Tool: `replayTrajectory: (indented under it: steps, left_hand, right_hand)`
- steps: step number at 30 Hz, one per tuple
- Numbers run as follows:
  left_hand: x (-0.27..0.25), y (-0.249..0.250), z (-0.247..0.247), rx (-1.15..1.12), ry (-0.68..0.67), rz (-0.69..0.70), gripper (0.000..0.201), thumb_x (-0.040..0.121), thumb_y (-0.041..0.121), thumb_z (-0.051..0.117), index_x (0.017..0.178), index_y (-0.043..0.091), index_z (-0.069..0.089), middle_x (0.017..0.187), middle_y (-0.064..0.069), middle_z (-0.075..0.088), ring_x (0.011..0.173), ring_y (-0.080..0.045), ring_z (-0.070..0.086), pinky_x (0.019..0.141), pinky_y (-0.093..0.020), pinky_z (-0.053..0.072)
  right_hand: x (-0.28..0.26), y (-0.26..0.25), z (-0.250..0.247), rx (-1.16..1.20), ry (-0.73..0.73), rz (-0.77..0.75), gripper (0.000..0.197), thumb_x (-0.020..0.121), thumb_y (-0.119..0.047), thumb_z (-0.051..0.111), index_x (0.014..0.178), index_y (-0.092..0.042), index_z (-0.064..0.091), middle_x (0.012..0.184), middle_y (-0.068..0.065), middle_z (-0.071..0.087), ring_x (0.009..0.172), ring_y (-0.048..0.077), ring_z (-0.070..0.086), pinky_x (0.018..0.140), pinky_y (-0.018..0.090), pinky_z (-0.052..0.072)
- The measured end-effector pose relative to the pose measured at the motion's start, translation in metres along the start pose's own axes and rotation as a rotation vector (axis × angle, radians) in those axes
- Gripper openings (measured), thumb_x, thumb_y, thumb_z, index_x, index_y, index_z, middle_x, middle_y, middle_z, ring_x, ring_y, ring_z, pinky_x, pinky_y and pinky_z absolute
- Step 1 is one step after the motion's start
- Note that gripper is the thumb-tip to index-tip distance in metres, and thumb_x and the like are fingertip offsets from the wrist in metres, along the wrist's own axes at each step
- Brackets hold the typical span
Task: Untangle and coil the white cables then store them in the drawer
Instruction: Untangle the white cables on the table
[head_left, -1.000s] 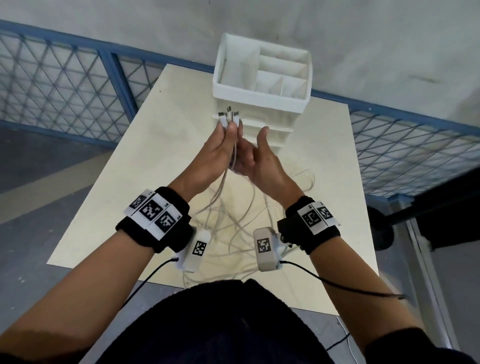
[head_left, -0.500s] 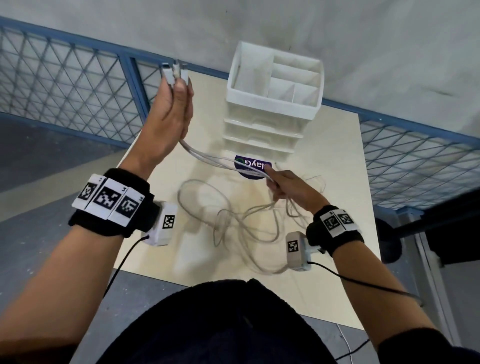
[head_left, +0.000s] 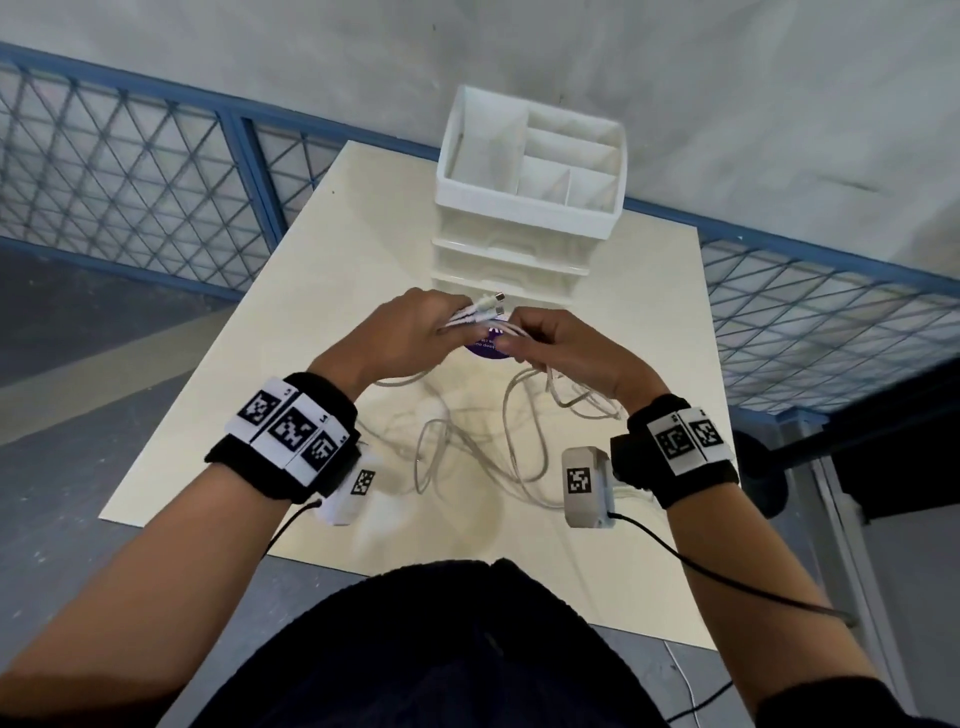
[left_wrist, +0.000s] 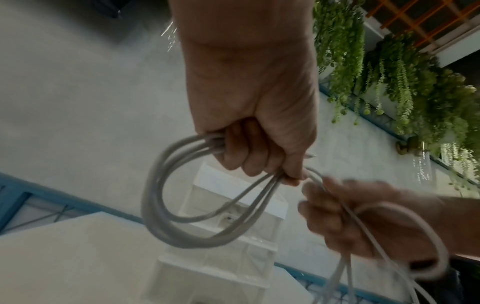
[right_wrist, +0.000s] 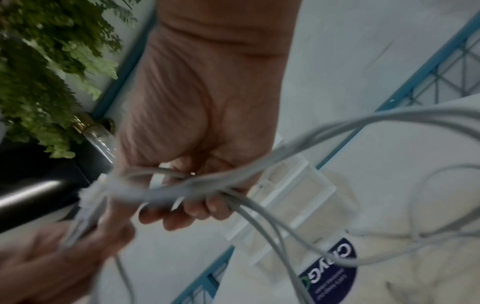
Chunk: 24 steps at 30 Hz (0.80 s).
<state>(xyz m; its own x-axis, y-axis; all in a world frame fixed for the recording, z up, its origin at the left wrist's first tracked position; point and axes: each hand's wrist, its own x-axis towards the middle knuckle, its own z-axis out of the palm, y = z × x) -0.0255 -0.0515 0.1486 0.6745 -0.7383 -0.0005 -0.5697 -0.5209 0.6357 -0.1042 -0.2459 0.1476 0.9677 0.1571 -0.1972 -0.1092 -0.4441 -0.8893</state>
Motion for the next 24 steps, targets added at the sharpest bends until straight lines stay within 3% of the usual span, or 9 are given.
replayTrajectory:
  steps: [3,7,9,12,15,19,20,22,24]
  left_hand:
    - [-0.001,-0.001,-0.020,0.036,0.126,0.019,0.032,0.092,0.041,0.051,0.084,0.011,0.059,0.072,-0.004,0.060,0.073,-0.029,0.058,0.069,-0.040,0.045]
    - [-0.004,-0.004,-0.051,0.040,0.302,0.009,0.046,0.085,0.050,0.044,0.090,0.009,0.063,0.083,-0.014,0.068,0.080,-0.033,0.062,0.076,-0.048,0.050]
    - [-0.005,-0.004,-0.058,0.056,0.342,-0.004,0.039,0.088,0.047,0.045,0.088,0.013,0.063,0.075,-0.008,0.062,0.078,-0.032,0.059,0.076,-0.048,0.050]
    - [-0.006,-0.001,-0.063,0.038,0.387,-0.036,0.034,0.090,0.044,0.046,0.089,0.014,0.063,0.072,-0.004,0.056,0.076,-0.032,0.057,0.075,-0.046,0.049]
    - [-0.006,0.007,-0.060,0.051,0.349,-0.013,0.037,0.086,0.047,0.043,0.089,0.016,0.063,0.076,-0.008,0.063,0.079,-0.035,0.060,0.076,-0.047,0.049]
    - [-0.003,0.024,-0.047,0.061,0.310,0.063,0.040,0.084,0.051,0.041,0.088,0.016,0.060,0.079,-0.012,0.067,0.080,-0.036,0.058,0.073,-0.046,0.049]
    - [-0.002,0.030,-0.043,0.056,0.302,0.085,0.035,0.085,0.050,0.043,0.084,0.018,0.057,0.073,-0.007,0.063,0.077,-0.034,0.056,0.070,-0.043,0.047]
    - [-0.002,0.041,-0.039,0.031,0.297,0.104,0.026,0.089,0.045,0.047,0.083,0.021,0.055,0.061,0.009,0.051,0.071,-0.028,0.049,0.065,-0.037,0.041]
    - [-0.003,0.043,-0.041,-0.005,0.321,0.092,0.027,0.091,0.041,0.049,0.091,0.018,0.062,0.060,0.017,0.048,0.070,-0.024,0.047,0.066,-0.036,0.040]
  right_hand:
    - [-0.006,0.027,-0.009,-0.001,-0.002,0.039,0.005,0.088,-0.004,0.058,0.092,-0.008,0.060,0.089,0.001,0.059,0.079,0.008,0.054,0.078,0.022,0.043]
    - [-0.024,0.064,-0.022,-0.032,-0.029,0.149,0.035,0.091,0.011,0.043,0.119,-0.007,0.057,0.123,0.008,0.061,0.106,0.000,0.059,0.094,0.014,0.043]
    - [-0.032,0.084,-0.027,-0.072,-0.035,0.231,0.036,0.092,0.010,0.043,0.120,-0.008,0.056,0.129,0.012,0.059,0.118,0.016,0.056,0.097,0.017,0.043]
    - [-0.039,0.106,-0.033,-0.181,-0.142,0.388,0.043,0.090,0.010,0.048,0.126,-0.014,0.052,0.137,0.015,0.052,0.133,0.030,0.043,0.110,0.036,0.035]
    - [-0.041,0.095,-0.037,-0.389,-0.186,0.549,0.074,0.079,-0.013,0.073,0.142,-0.019,0.034,0.151,0.008,0.034,0.140,0.025,0.030,0.114,0.037,0.027]
    - [-0.020,0.032,-0.024,-0.237,0.076,0.201,0.118,0.053,-0.048,0.083,0.148,-0.028,0.017,0.157,-0.004,0.021,0.143,0.012,0.020,0.118,0.033,0.019]
    - [-0.011,0.018,-0.018,-0.137,0.128,0.079,0.112,0.055,-0.048,0.082,0.147,-0.028,0.022,0.155,-0.007,0.025,0.142,0.008,0.024,0.117,0.029,0.022]
    - [0.003,-0.001,-0.008,0.001,0.211,-0.105,0.069,0.074,-0.033,0.076,0.134,-0.019,0.046,0.138,0.000,0.050,0.126,0.008,0.047,0.107,0.022,0.036]
    - [0.007,-0.013,0.001,0.088,0.253,-0.157,0.020,0.087,-0.018,0.064,0.098,-0.002,0.062,0.093,0.014,0.065,0.082,0.014,0.062,0.083,0.017,0.048]
